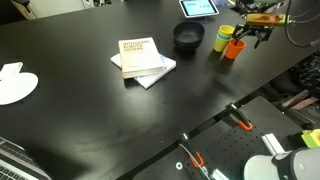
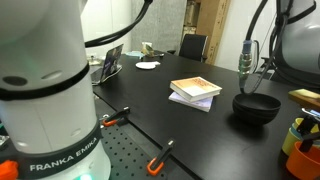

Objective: Stack the cups on top of eachother

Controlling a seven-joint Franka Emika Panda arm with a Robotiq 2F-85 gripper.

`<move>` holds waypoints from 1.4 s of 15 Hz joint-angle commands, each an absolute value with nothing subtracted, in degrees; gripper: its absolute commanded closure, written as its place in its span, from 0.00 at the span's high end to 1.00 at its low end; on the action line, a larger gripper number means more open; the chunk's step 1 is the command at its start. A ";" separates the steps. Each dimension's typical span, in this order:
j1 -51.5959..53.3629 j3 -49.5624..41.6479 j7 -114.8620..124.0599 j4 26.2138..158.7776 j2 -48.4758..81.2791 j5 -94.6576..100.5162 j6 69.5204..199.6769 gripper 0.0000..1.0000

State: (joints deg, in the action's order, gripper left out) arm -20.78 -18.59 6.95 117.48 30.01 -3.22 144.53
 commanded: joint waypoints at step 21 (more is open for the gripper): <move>-15.87 -23.74 20.04 116.18 29.70 -1.37 143.54 0.02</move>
